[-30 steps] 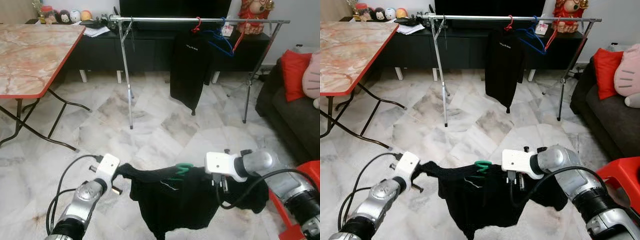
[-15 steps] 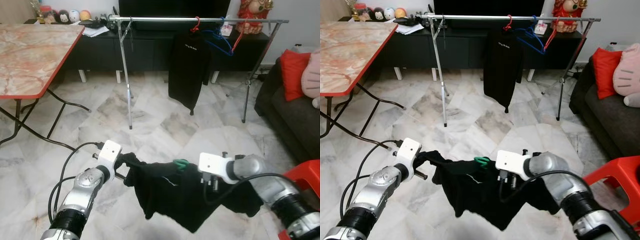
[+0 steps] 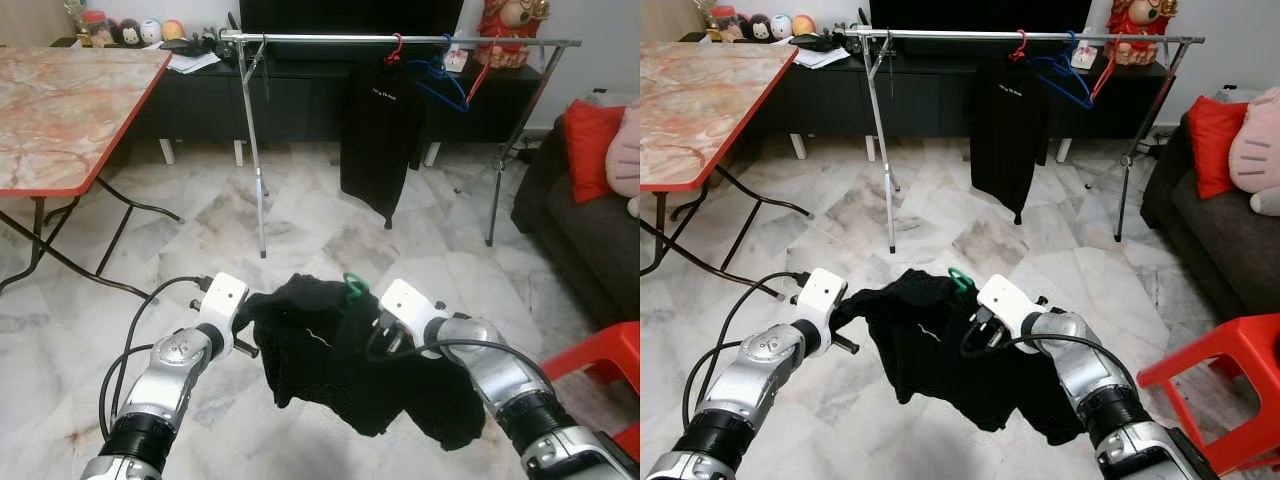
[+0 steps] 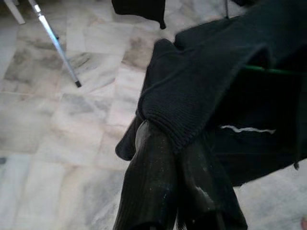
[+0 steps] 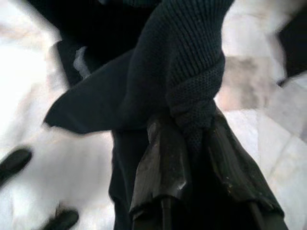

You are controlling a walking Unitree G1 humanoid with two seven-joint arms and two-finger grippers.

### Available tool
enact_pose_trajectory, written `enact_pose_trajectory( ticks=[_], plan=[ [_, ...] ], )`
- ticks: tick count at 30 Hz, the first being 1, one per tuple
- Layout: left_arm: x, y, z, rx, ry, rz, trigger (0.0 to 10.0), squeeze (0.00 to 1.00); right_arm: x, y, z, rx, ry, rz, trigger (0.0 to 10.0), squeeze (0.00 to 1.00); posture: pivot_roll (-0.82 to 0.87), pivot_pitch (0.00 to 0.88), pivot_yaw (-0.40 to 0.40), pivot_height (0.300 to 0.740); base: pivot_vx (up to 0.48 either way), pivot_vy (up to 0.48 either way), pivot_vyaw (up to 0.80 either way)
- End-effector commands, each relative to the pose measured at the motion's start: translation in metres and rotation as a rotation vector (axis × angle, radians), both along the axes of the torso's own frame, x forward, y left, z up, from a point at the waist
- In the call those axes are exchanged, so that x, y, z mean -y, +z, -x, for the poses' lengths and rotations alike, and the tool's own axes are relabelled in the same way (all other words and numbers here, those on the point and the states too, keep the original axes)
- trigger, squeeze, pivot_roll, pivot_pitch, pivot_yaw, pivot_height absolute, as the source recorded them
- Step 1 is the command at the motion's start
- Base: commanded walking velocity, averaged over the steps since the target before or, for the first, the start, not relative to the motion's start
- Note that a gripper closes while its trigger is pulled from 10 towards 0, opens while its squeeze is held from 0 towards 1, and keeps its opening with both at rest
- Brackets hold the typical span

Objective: Hang hanger

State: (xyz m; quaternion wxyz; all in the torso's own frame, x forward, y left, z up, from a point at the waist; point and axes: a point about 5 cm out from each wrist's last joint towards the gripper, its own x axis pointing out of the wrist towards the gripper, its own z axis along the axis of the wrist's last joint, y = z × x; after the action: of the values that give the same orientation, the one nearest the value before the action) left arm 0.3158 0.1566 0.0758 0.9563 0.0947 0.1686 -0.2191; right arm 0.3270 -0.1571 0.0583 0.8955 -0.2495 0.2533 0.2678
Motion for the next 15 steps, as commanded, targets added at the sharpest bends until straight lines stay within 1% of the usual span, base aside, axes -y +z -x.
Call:
enact_pose_trajectory(
  ticks=[1, 2, 4, 6, 7, 10, 13, 15],
  plan=[
    [0.004, 0.005, 0.0, 0.007, -0.01, 0.033, 10.0, 0.0, 0.008, 0.014, -0.012, 0.069, -0.138, -0.103, 10.0, 0.0, -0.02, 0.013, -0.065, 0.74, 0.0, 0.0, 0.0],
    [0.005, 0.005, -0.001, 0.006, -0.01, 0.041, 10.0, 0.0, 0.008, 0.02, -0.017, 0.099, -0.242, -0.225, 10.0, 0.0, -0.02, 0.014, -0.064, 0.74, 0.0, 0.0, 0.0],
    [0.007, 0.006, -0.002, 0.008, -0.013, 0.05, 10.0, 0.0, 0.011, 0.026, -0.023, 0.137, -0.347, -0.316, 10.0, 0.0, -0.02, 0.014, -0.064, 0.74, 0.0, 0.0, 0.0],
    [0.009, 0.007, -0.002, 0.01, -0.017, 0.056, 10.0, 0.0, 0.012, 0.028, -0.024, 0.146, -0.384, -0.354, 10.0, 0.0, -0.02, 0.014, -0.062, 0.74, 0.0, 0.0, 0.0],
    [0.011, 0.007, -0.001, 0.011, -0.023, 0.06, 10.0, 0.0, 0.009, 0.029, -0.024, 0.16, -0.383, -0.376, 10.0, 0.0, -0.02, 0.014, -0.063, 0.74, 0.0, 0.0, 0.0],
    [0.013, 0.008, -0.001, 0.011, -0.028, 0.064, 10.0, 0.0, 0.006, 0.03, -0.025, 0.18, -0.374, -0.386, 10.0, 0.0, -0.02, 0.016, -0.063, 0.74, 0.0, 0.0, 0.0],
    [0.016, 0.007, 0.0, 0.009, -0.035, 0.067, 10.0, 0.0, -0.004, 0.034, -0.025, 0.207, -0.342, -0.458, 10.0, 0.0, -0.02, 0.015, -0.064, 0.74, 0.0, 0.0, 0.0],
    [0.017, 0.007, 0.0, 0.009, -0.035, 0.069, 10.0, 0.0, -0.008, 0.034, -0.024, 0.203, -0.328, -0.475, 10.0, 0.0, -0.02, 0.013, -0.063, 0.74, 0.0, 0.0, 0.0]
  ],
)
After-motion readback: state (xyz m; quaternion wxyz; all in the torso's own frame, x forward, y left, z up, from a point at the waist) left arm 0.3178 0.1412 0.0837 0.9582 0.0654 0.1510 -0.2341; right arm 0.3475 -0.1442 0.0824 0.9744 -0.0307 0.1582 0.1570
